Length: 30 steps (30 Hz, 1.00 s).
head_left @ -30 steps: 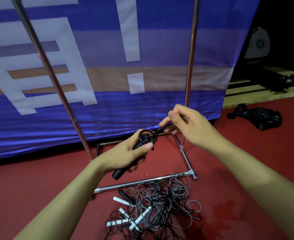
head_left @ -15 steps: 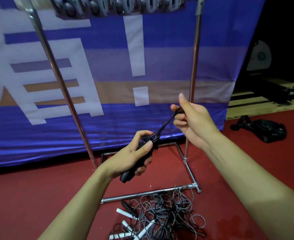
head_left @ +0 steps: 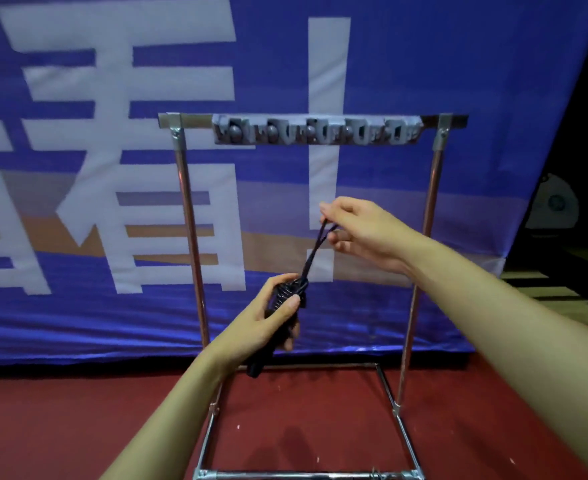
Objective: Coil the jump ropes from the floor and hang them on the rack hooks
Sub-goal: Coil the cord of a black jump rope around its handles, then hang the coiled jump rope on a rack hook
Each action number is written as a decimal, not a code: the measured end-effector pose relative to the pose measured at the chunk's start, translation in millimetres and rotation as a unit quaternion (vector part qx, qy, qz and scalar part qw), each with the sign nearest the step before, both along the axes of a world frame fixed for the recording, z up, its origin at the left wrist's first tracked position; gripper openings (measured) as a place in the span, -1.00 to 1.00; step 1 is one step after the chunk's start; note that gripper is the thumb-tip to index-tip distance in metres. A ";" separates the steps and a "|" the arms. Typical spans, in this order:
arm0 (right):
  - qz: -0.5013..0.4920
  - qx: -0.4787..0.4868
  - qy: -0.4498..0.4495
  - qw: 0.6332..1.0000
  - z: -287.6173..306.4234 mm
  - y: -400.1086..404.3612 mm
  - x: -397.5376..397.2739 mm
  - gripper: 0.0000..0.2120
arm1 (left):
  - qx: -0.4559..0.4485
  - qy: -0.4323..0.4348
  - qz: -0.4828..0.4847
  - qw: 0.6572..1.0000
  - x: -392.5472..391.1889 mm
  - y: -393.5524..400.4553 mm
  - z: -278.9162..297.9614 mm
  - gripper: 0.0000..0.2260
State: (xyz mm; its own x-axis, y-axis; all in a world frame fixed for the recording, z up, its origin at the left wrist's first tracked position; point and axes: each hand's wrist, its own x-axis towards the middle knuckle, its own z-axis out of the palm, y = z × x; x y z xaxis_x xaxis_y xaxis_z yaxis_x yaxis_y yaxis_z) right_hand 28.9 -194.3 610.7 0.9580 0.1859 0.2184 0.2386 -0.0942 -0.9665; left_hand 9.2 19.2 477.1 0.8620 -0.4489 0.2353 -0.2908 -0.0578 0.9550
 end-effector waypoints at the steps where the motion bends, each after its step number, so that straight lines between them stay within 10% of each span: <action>1: 0.003 -0.106 -0.041 0.994 13.7 7.3 6.1 -0.76 | -0.003 -0.019 0.031 0.999 4.9 8.0 5.2 -0.60; 6: -0.006 -0.419 -0.190 0.888 75.8 43.3 29.8 -0.72 | -0.007 -0.058 0.092 0.994 35.2 54.1 30.7 -0.67; 12: 0.048 -0.317 -0.174 0.931 101.7 80.4 66.9 -0.86 | 0.011 -0.072 0.109 0.991 60.5 105.7 57.8 -0.63; 30: -0.214 -0.363 -0.365 0.830 146.8 173.6 173.6 -0.90 | 0.107 -0.212 0.263 0.935 151.7 146.9 114.8 -0.42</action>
State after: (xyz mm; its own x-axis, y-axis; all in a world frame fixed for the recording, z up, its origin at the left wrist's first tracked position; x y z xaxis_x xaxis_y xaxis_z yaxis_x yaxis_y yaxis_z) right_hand 202.5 -20.7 757.5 0.6316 0.1989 0.7493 0.5303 -0.8159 -0.2305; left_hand 160.8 166.1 591.9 0.8259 -0.0652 0.5601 -0.5191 -0.4758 0.7101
